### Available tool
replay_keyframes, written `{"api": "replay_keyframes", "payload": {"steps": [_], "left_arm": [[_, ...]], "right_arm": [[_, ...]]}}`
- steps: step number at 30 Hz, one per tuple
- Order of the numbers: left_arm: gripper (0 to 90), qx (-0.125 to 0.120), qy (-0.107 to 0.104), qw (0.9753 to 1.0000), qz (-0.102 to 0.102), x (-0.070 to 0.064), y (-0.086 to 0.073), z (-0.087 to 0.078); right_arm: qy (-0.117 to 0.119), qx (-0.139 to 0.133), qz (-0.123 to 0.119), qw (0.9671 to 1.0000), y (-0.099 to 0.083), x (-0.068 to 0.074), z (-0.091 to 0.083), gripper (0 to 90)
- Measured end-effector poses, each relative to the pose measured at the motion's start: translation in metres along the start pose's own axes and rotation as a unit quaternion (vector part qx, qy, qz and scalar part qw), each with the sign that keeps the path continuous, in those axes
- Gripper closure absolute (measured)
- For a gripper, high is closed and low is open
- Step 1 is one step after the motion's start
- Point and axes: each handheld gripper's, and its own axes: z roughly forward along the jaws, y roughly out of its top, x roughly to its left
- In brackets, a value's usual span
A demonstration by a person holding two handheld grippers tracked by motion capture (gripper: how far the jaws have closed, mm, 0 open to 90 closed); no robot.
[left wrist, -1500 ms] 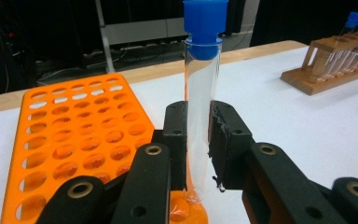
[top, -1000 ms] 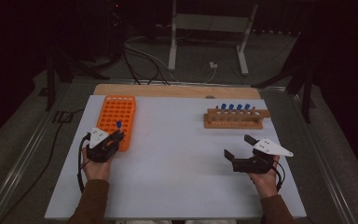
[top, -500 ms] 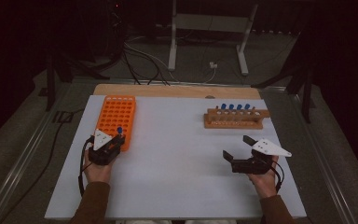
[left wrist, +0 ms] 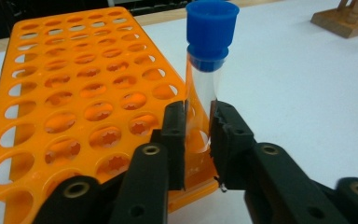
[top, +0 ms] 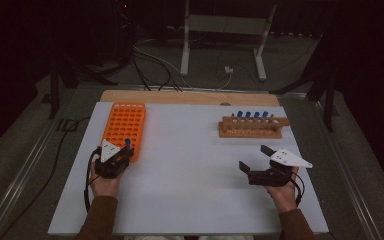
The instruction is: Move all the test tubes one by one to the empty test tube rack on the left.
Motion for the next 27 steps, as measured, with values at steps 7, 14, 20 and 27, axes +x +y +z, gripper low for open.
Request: {"api": "replay_keyframes", "payload": {"steps": [7, 14, 20, 27], "left_arm": [[58.6, -0.016, 0.008, 0.9996, -0.02, 0.004, 0.003, -0.011], [45.1, -0.053, -0.026, 0.9963, -0.063, 0.008, 0.005, -0.041], [21.7, -0.057, -0.013, 0.9962, -0.064, 0.005, 0.005, -0.054], [1.5, -0.055, 0.007, 0.9967, -0.06, 0.003, 0.002, -0.069]], "right_arm": [[-0.001, -0.001, 0.002, 1.0, 0.001, 0.0, 0.0, 0.0], [-0.002, -0.002, 0.008, 1.0, 0.003, -0.002, 0.001, 0.0], [-0.005, -0.001, 0.007, 1.0, 0.006, -0.003, 0.001, 0.0], [-0.015, -0.003, 0.007, 0.9999, 0.013, -0.008, 0.002, 0.0]]}}
